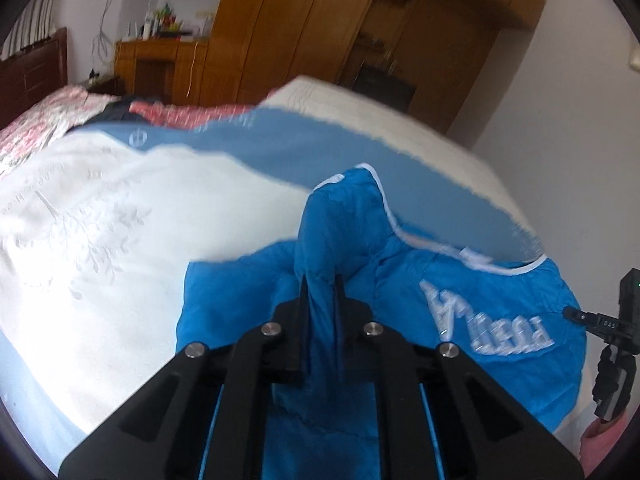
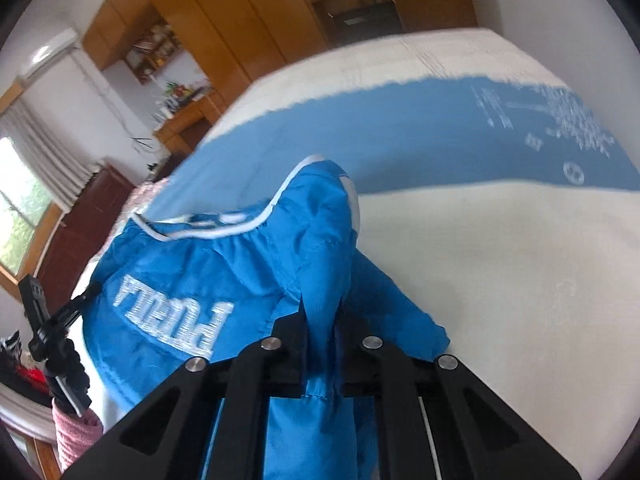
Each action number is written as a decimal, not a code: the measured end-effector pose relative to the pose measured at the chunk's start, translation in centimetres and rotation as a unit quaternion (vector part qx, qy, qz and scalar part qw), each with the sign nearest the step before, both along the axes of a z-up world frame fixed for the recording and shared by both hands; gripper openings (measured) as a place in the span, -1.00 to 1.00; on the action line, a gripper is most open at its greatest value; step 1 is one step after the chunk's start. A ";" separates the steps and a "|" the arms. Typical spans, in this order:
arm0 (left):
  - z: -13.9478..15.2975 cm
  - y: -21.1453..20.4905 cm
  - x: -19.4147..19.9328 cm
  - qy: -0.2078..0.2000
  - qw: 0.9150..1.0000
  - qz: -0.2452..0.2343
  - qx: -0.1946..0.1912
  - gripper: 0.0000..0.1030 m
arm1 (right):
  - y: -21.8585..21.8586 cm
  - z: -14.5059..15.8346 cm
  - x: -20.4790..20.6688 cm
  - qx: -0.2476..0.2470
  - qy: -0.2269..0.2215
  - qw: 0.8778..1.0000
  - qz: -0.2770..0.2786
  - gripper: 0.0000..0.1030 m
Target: Fold large clothes
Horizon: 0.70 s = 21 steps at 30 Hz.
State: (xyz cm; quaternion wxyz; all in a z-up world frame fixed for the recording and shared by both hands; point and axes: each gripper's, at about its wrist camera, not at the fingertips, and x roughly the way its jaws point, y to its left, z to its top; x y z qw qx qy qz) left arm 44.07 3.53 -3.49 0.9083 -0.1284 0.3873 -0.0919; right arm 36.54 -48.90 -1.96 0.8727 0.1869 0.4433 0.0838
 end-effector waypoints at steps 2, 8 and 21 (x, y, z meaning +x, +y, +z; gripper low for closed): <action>-2.0 0.2 1.5 0.033 0.999 0.002 0.002 -0.77 | -0.5 -2.3 0.7 0.009 0.023 1.000 -0.008 -0.82; -4.7 0.4 2.3 0.054 0.998 0.003 -0.005 -0.67 | -1.0 -5.3 0.9 0.040 0.032 0.999 -0.019 -0.78; 1.3 -1.2 -3.5 0.001 0.999 0.036 0.032 -0.45 | 2.4 0.3 -5.9 -0.052 -0.038 0.995 -0.071 -0.52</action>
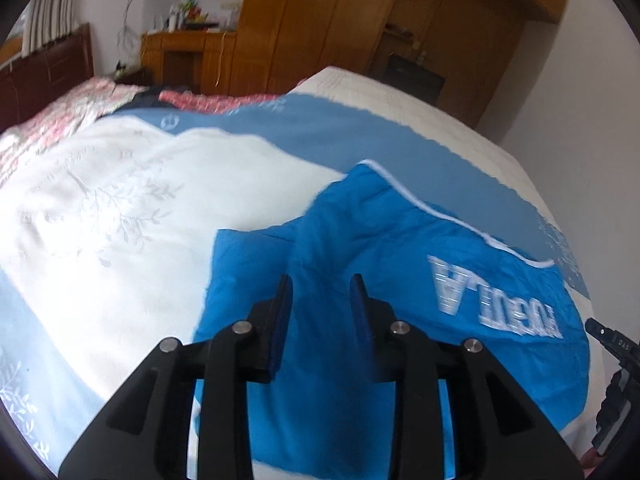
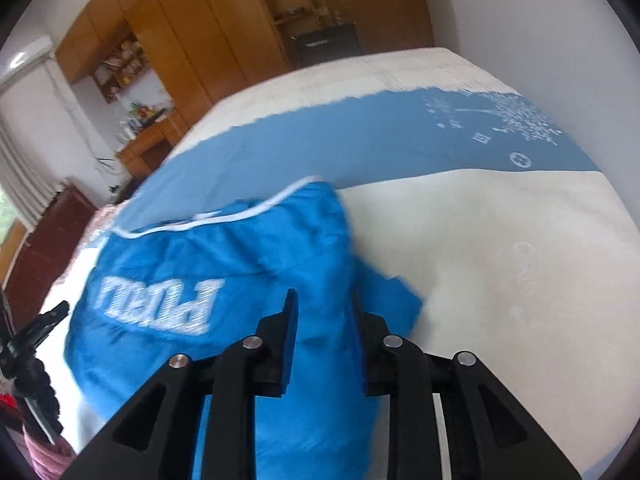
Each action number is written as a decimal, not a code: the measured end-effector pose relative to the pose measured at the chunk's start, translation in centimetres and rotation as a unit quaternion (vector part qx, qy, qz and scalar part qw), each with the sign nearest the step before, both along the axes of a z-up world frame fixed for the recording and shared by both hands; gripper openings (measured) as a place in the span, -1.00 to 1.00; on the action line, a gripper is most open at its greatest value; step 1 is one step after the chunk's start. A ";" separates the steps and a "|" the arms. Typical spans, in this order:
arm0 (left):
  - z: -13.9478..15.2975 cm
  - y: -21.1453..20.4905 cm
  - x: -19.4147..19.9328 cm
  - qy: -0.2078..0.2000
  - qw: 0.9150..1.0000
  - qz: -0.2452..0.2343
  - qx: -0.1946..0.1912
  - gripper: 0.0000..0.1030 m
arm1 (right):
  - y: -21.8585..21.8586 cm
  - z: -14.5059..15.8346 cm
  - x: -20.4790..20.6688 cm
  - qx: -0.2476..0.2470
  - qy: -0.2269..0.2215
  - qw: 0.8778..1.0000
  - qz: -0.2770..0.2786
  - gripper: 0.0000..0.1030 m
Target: Fold large clothes
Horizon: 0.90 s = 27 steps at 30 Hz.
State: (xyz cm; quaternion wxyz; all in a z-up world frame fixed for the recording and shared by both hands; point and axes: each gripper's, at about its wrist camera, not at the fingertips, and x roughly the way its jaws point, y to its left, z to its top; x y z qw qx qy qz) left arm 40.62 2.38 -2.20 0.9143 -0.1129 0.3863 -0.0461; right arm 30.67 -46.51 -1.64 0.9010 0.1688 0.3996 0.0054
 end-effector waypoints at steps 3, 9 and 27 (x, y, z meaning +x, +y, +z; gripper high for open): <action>1.0 -2.9 -1.8 -0.021 0.999 -0.027 0.009 -0.45 | 3.1 0.7 -1.3 -0.020 -0.021 0.999 0.018 -0.55; -0.2 -8.0 -2.9 -0.026 0.996 -0.074 0.039 -0.45 | 8.4 0.0 -2.1 -0.044 -0.043 0.997 0.047 -0.59; -6.8 -9.5 -2.6 0.005 0.992 -0.097 0.075 -0.44 | 11.8 -5.7 -2.0 -0.104 -0.032 0.992 0.061 -0.60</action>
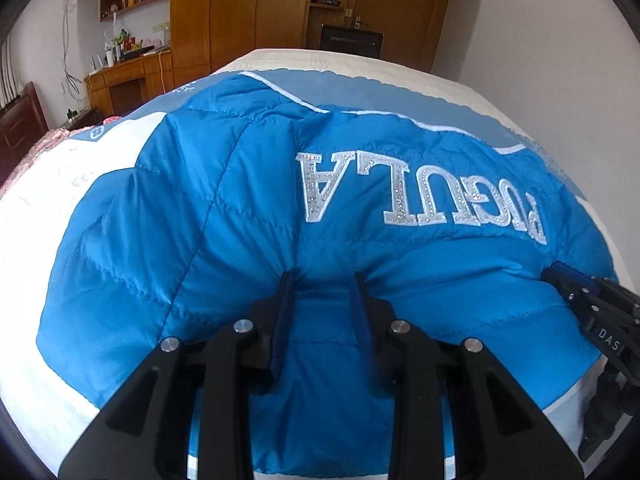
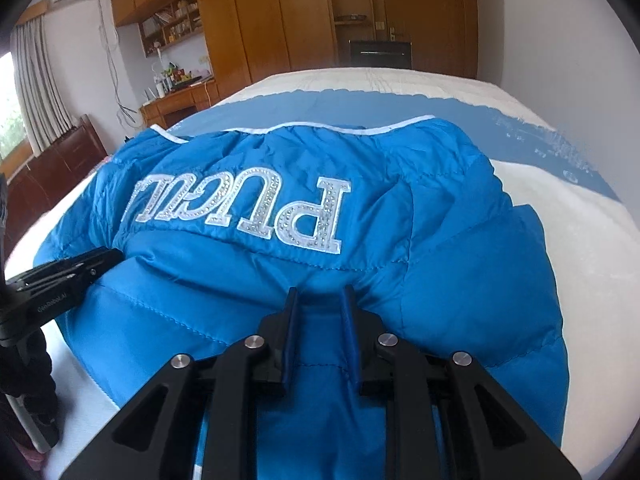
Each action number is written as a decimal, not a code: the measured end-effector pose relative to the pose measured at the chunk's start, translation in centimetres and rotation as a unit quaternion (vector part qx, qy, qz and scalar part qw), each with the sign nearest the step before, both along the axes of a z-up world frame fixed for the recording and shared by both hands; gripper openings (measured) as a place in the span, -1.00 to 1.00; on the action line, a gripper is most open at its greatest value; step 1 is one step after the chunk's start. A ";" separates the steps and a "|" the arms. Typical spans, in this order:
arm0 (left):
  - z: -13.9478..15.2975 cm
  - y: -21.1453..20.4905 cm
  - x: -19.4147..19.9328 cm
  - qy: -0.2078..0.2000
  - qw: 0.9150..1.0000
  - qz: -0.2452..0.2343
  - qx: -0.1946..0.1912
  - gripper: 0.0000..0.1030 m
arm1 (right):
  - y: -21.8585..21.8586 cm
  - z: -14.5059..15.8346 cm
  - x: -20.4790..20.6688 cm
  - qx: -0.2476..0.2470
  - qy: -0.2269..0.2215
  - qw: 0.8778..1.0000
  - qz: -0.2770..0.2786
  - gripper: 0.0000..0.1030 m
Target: Fold large clothes
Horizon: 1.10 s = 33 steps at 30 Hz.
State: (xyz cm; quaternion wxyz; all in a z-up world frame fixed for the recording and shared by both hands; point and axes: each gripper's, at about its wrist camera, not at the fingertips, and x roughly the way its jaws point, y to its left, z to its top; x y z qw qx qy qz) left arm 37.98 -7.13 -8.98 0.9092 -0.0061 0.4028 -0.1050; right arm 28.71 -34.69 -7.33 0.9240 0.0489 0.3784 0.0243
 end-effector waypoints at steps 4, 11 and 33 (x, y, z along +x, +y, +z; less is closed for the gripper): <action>0.8 0.5 0.1 0.013 1.000 0.017 -0.023 -0.46 | -0.8 0.9 -0.4 0.027 -0.002 1.000 0.000 -0.62; 3.3 -2.5 -0.3 0.009 0.998 -0.017 -0.057 -0.46 | -0.3 3.3 -0.9 0.063 -0.015 0.997 0.031 -0.64; 6.6 4.8 -0.8 -0.035 0.998 0.044 -0.003 0.27 | -7.5 6.1 -1.4 0.090 -0.007 0.995 -0.035 0.19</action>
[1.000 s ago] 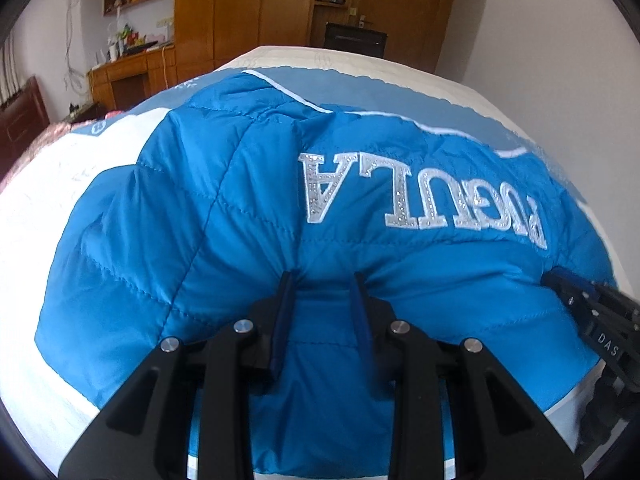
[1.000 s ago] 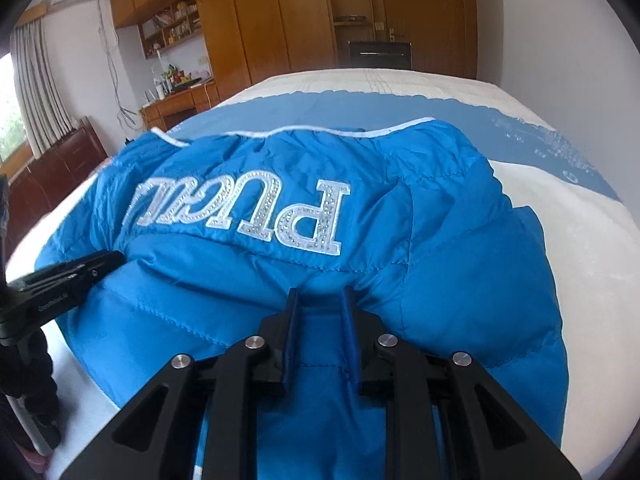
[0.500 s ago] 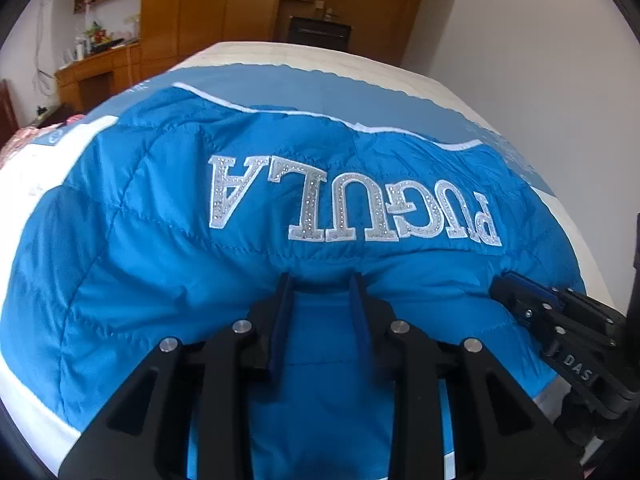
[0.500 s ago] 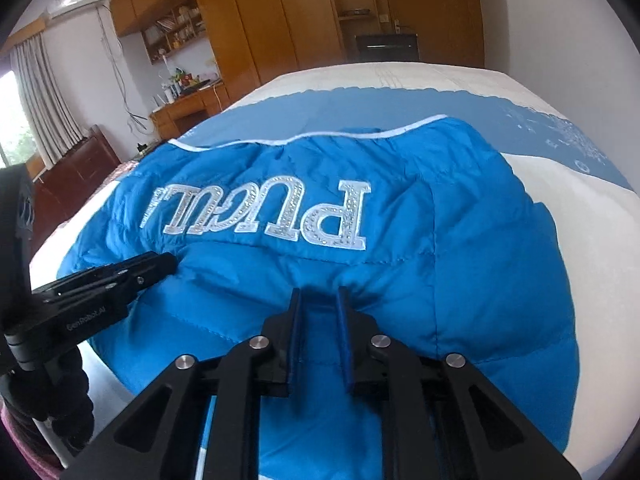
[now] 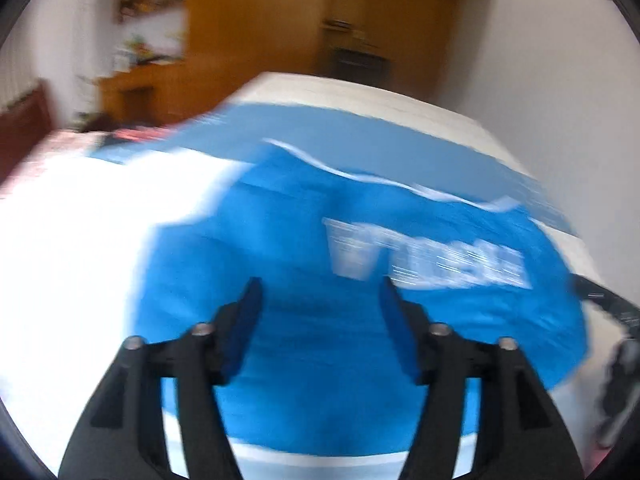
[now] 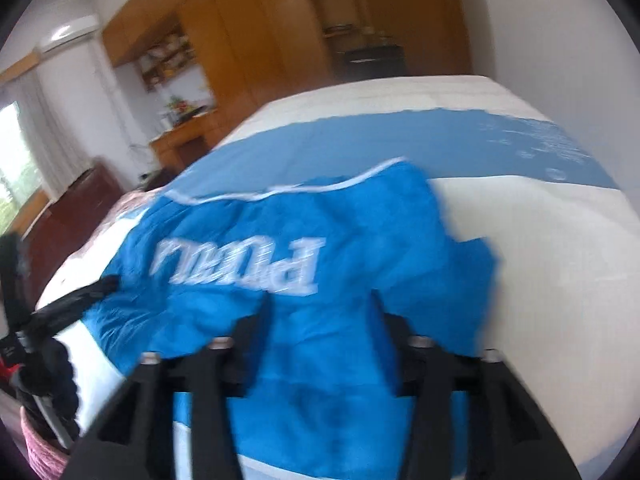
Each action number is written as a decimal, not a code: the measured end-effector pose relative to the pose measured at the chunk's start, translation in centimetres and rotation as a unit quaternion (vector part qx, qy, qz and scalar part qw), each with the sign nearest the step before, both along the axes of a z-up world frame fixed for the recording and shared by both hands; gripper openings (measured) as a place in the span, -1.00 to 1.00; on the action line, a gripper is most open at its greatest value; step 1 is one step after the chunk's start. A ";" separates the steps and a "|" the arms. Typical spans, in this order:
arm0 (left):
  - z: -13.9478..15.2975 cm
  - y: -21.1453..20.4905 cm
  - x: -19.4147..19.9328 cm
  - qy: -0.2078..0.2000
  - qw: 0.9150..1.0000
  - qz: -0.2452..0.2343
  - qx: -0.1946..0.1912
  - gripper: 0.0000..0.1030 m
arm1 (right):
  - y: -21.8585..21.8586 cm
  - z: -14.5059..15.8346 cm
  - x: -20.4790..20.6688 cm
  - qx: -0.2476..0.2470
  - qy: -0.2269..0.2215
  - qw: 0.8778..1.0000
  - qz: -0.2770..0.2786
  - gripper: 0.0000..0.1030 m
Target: Fold large clothes
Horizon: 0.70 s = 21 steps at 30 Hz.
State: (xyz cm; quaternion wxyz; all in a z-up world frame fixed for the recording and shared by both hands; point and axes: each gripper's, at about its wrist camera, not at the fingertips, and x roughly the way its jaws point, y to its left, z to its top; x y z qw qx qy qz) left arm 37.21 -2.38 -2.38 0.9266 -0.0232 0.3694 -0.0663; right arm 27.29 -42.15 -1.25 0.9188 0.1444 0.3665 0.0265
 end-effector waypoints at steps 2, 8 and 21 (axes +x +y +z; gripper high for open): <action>0.2 2.6 0.4 0.000 0.999 0.031 0.025 0.39 | -2.5 -0.1 0.5 0.009 0.023 0.999 -0.022 0.34; -2.6 8.7 2.4 0.073 0.995 0.049 -0.040 0.43 | -7.0 -2.6 1.9 0.087 0.082 0.993 -0.020 0.48; -5.6 11.1 4.0 0.095 0.987 0.024 -0.130 0.66 | -8.1 -7.9 3.5 0.195 0.122 0.973 0.032 0.53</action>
